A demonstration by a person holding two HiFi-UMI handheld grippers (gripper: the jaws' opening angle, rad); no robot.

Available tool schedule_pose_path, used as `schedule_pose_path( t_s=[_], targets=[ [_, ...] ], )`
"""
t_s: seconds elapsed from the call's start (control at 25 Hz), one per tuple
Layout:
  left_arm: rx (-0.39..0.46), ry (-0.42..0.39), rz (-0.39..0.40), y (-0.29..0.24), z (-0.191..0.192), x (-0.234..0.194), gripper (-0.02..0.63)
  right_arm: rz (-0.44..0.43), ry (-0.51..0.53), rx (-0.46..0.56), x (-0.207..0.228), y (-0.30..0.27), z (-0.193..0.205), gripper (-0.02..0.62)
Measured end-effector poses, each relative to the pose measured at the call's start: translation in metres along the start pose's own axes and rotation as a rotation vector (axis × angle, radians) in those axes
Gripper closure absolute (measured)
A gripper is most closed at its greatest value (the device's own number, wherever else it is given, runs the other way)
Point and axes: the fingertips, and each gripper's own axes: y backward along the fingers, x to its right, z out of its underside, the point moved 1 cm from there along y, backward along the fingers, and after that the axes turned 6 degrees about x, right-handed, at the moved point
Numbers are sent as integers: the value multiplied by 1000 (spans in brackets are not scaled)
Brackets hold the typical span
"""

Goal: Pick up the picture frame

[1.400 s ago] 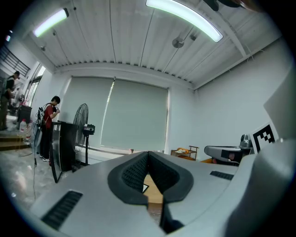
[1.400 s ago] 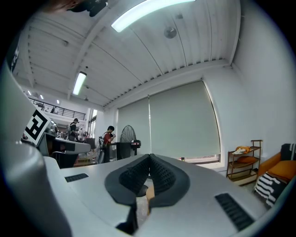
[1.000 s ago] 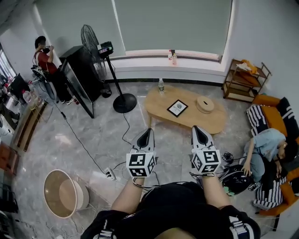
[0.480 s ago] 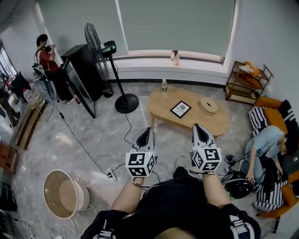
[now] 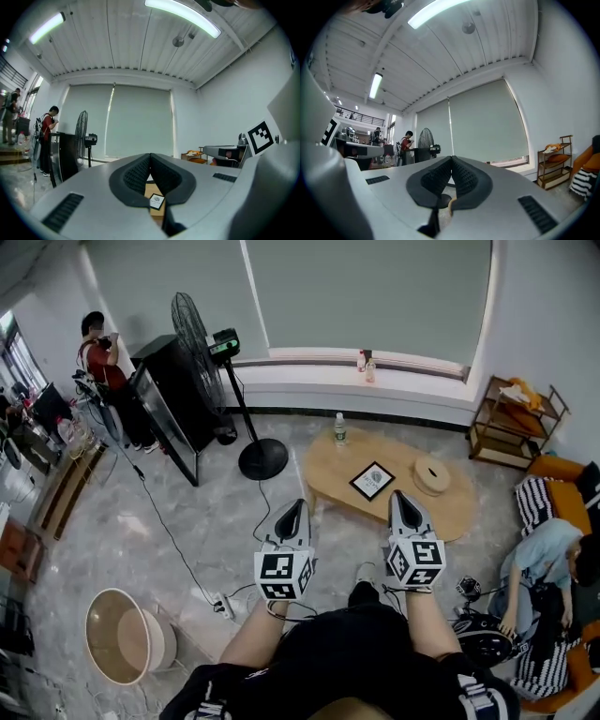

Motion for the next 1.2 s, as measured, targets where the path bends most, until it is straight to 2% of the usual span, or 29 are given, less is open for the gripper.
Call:
schedule_pose_path(
  t_s=[0.16, 0.36, 0.68, 0.96, 1.2],
  targets=[
    [-6, -25, -35, -76, 2, -11, 586, -21, -26, 7, 40, -72, -3, 578],
    [-33, -19, -66, -171, -3, -18, 586, -56, -36, 11, 86, -152, -20, 578],
    [-93, -24, -70, -314, 4, -16, 586, -55, -68, -35, 178, -266, -13, 578],
    [-114, 21, -52, -422, 21, -2, 586, -67, -86, -70, 253, -336, 6, 578],
    [-158, 4, -6, -492, 38, 30, 586, -35, -113, -97, 314, -363, 20, 578]
  ],
)
